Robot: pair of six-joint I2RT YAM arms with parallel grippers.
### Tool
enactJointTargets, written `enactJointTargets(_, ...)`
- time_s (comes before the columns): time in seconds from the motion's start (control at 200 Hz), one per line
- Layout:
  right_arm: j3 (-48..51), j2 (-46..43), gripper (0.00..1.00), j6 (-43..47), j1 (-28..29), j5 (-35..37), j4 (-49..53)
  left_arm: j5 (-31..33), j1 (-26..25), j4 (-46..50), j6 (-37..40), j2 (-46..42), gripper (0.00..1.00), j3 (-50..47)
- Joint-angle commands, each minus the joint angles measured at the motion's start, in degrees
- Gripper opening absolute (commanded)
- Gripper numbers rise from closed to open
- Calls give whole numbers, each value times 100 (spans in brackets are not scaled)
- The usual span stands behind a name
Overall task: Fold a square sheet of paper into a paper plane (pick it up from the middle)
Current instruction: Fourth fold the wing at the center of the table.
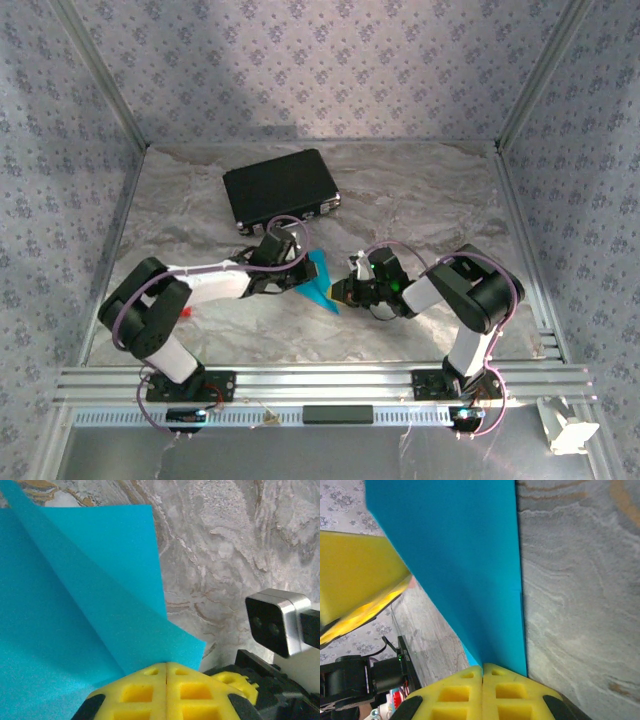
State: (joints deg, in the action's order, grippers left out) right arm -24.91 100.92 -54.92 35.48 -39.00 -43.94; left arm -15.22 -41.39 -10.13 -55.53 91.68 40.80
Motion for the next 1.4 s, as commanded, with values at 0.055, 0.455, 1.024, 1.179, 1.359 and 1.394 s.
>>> enactJointTargets(0.055,57,304,0,-41,-24,263,554,-121,31,-281,87,346,2,268)
enactJointTargets(0.455,43,349,0,-60,-55,236,579,-80,214,-461,73,635,2,235)
enactJointTargets(1.024,47,367,0,-49,-62,235,606,-234,218,-462,139,986,2,342)
enactJointTargets(1.179,65,332,0,-50,-74,262,606,-210,214,-446,160,731,9,307)
enactJointTargets(1.359,65,287,0,-51,-77,254,631,237,211,107,272,125,19,206)
enactJointTargets(1.394,66,287,0,-53,-77,261,639,330,210,172,238,11,19,121)
